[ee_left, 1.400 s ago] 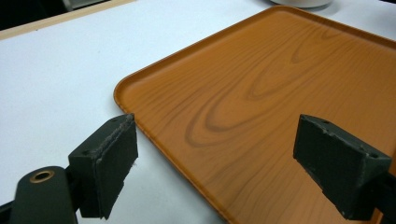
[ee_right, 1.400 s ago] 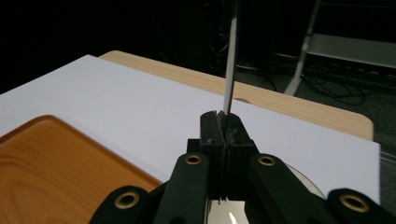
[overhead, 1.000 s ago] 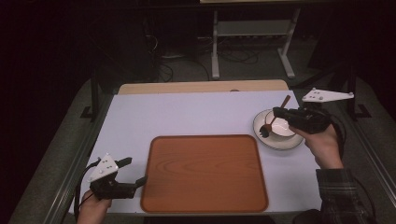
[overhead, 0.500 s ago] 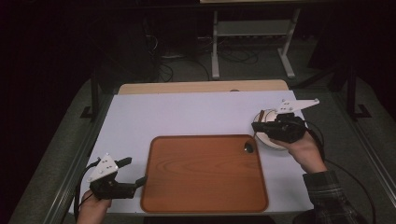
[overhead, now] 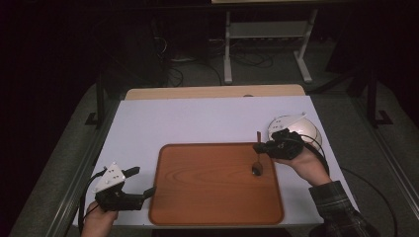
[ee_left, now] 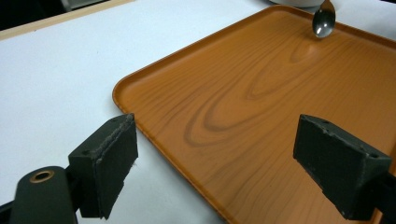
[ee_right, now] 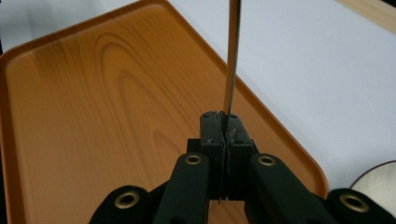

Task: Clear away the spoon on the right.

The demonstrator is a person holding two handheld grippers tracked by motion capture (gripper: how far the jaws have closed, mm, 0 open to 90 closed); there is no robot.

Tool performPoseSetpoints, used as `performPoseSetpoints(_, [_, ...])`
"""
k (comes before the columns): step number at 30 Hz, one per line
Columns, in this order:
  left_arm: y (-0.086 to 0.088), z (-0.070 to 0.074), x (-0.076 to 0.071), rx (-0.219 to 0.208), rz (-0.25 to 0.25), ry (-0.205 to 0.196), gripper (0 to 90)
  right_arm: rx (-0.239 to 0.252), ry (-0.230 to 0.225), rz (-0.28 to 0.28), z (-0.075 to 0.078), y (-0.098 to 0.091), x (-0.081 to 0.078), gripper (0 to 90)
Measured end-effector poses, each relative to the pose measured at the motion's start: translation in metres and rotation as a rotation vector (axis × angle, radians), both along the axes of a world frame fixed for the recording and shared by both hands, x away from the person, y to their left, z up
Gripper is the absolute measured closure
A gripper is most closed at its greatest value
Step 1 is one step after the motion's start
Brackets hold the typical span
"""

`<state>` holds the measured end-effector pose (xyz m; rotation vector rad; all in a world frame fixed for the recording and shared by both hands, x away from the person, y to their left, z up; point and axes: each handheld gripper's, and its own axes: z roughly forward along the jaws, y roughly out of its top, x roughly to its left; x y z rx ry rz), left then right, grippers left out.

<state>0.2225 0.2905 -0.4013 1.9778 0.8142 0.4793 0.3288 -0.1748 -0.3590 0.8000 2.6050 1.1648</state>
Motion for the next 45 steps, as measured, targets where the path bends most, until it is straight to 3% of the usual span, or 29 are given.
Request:
performPoseSetpoints(4, [0.0, 0.0, 0.0, 0.001, 0.0, 0.002, 13.4, -0.029, 0.005, 0.017, -0.004, 0.007, 0.0, 88.3])
performPoseSetpoints(16, [-0.001, -0.001, 0.0, 0.004, -0.001, 0.005, 13.4, -0.028, 0.004, 0.084, -0.017, 0.033, -0.002, 88.3])
performPoseSetpoints(23, [-0.001, -0.001, 0.0, 0.006, -0.002, 0.005, 13.4, -0.071, 0.015, 0.14, -0.031, 0.051, -0.003, 88.1])
performPoseSetpoints(45, [-0.001, -0.002, 0.001, 0.01, -0.002, 0.015, 13.4, -0.202, 0.061, 0.221, -0.069, 0.086, -0.004, 86.1])
